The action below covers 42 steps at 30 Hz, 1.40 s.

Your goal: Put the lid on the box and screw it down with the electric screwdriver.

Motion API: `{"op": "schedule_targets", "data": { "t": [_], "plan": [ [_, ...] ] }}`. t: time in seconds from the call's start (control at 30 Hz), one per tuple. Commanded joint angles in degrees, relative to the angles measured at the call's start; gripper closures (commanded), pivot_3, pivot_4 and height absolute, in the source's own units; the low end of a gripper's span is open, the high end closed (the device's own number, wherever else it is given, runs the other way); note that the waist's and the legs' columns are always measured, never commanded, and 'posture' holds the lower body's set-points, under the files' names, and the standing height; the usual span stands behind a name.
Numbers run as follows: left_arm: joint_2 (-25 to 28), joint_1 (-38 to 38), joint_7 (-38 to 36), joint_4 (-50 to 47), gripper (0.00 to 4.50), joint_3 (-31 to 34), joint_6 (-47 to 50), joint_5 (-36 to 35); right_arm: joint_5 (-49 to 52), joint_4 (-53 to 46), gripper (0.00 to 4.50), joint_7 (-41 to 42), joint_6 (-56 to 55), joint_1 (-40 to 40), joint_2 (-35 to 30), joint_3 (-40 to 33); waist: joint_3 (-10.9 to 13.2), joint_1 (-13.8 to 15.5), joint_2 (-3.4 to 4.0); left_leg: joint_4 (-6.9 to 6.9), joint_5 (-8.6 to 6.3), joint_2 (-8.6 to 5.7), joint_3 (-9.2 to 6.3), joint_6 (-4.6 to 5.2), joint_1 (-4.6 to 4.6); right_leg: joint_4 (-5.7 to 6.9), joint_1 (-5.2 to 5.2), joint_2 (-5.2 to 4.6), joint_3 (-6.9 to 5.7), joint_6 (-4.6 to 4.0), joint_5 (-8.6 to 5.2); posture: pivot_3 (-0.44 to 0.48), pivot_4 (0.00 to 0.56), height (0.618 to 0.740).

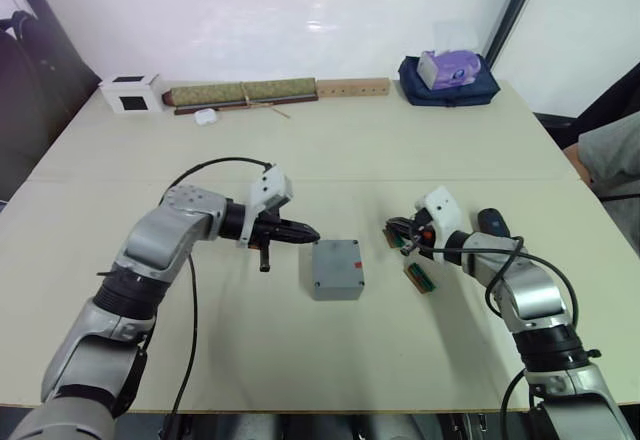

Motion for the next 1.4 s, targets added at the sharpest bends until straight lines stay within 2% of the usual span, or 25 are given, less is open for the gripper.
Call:
{"op": "schedule_targets", "data": {
  "t": [0.03,0.73,0.93,1.03,1.13,1.4],
  "plan": [
    [0.35,-0.49,0.03,-1.55,4.50,0.41,-1.05,0.04,0.46,-1.55,4.43,0.22,-0.20,-0.92,0.05,-0.76,0.00,-0.01,0.00,0.00,0.00,0.00,0.00,0.00,0.00,0.00,0.00,0.00,0.00,0.00,0.00,0.000,0.150,0.740],
    [0.10,-0.34,-0.10,-1.11,4.50,0.16,-1.24,0.33,3.53,-6.66,4.43,0.40,1.14,-1.54,-0.97,-3.97,0.00,0.02,0.00,0.00,0.00,0.00,0.00,0.00,0.00,0.00,0.00,0.00,0.00,0.00,0.00,0.000,0.150,0.740],
    [0.91,0.08,-0.81,-2.30,4.50,0.72,-0.18,-0.88,6.55,-15.11,4.43,0.04,4.50,-1.43,-1.62,-5.80,0.00,-0.08,0.00,0.00,0.00,0.01,-0.01,0.00,0.00,0.00,0.00,0.00,0.00,0.00,0.00,0.000,0.150,0.740],
    [1.91,0.15,-2.20,-4.10,4.50,0.77,1.36,-2.30,11.33,-25.25,4.43,-0.52,9.80,1.22,-0.89,-5.88,0.00,-0.02,0.00,-0.01,0.00,0.02,-0.03,0.00,0.00,0.00,-0.01,0.01,0.00,0.00,0.00,0.000,0.150,0.740],
    [2.68,0.59,-2.69,-5.09,4.50,0.32,1.81,-2.62,13.43,-31.24,4.43,-1.46,12.91,3.94,-0.56,-4.80,0.00,0.02,0.00,-0.04,0.00,0.04,-0.07,0.00,-0.02,-0.01,-0.02,0.01,-0.02,-0.01,-0.01,0.000,0.150,0.740],
    [2.69,1.16,-2.18,-5.09,4.50,-0.25,1.57,-2.22,12.80,-34.37,4.43,-4.74,13.27,8.12,1.39,-0.07,0.00,0.03,0.00,-0.01,0.00,0.01,-0.05,0.00,0.00,0.00,0.01,0.00,-0.02,0.00,0.00,0.000,0.150,0.740]
  ]
}}
